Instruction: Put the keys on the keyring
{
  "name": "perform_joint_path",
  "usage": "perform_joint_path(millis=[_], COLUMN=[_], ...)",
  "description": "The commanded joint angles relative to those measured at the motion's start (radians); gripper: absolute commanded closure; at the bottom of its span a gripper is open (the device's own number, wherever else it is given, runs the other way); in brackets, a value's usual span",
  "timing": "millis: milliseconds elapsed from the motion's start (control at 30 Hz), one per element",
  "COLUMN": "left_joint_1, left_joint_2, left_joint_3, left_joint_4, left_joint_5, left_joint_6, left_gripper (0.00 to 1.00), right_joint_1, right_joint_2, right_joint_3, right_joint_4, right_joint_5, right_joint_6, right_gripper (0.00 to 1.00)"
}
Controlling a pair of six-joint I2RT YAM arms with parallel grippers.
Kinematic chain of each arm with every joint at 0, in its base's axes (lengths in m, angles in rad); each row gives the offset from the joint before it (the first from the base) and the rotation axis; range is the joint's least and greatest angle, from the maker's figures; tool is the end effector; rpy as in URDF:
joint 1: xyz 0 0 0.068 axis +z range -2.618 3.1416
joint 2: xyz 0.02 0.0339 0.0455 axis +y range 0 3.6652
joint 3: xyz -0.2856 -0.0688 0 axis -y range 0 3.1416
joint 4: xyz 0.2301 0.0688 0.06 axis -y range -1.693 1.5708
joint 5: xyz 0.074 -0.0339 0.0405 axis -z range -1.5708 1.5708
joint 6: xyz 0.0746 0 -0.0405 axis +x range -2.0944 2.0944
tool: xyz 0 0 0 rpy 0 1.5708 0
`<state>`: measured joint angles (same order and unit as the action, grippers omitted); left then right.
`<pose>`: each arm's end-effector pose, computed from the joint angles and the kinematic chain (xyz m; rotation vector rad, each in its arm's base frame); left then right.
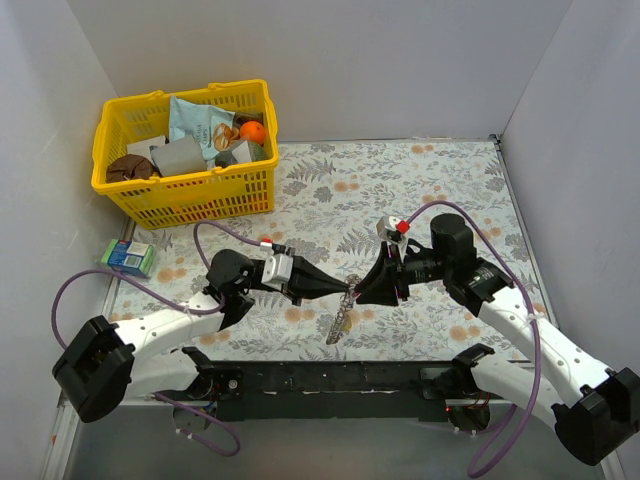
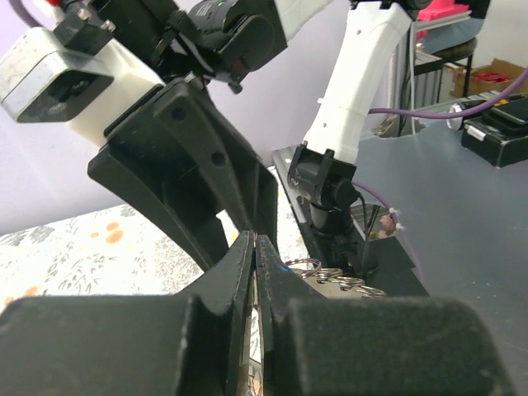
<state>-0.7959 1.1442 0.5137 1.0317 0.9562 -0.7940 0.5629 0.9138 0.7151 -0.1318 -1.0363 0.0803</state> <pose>0.1179 -0.2075 0.3320 1.0011 1.2765 -1.8410 0.1255 0.1551 0.3167 -1.1607 1.5988 1.4028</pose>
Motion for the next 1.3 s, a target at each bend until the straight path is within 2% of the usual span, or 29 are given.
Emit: perform_joint_path(millis=[0,167,200,233,300,367,1267], left_joint_1=[-0.005,-0.005,-0.005,-0.005,-0.005,-0.005,0.02], left_joint_2=[-0.055,-0.083,-0.086,-0.087,-0.092,-0.093,-0.047], left_joint_3=[-0.02,-0.038,-0.037,-0.035,-0.032,-0.029,-0.109], left_joint_4=[-0.087,-0.102,-0.107,-0.111,-0.125,-0.136,-0.213], left_joint_5=[-0.083,-0.102,-0.105,-0.103,-0.103,-0.103,-0.132], left_joint_6=[0.088,0.098,0.104,0.108,0.116,0.122,0.202], left_gripper=[1.0,1.0,1.0,1.0,1.0,1.0,1.0], right_joint_1=[-0.001,-0.001,-0.001,-0.001,-0.001,-0.001,-0.001], right_joint_2=[-0.035,-0.055,-0.056,-0.055,-0.056,-0.055,-0.02], right_joint_3=[0.017,0.02,0.02,0.02,0.02,0.021,0.02], right_joint_4=[-0.038,-0.035,-0.035,-0.035,-0.032,-0.032,-0.029], right_joint_5=[0.048,0.078,0.084,0.085,0.087,0.087,0.157], right_joint_6=[-0.045,-0.048,-0.048,-0.048,-0.05,-0.048,-0.057], right_gripper=[0.56,0.45,0.39,0.26,0.22,0.14,0.08])
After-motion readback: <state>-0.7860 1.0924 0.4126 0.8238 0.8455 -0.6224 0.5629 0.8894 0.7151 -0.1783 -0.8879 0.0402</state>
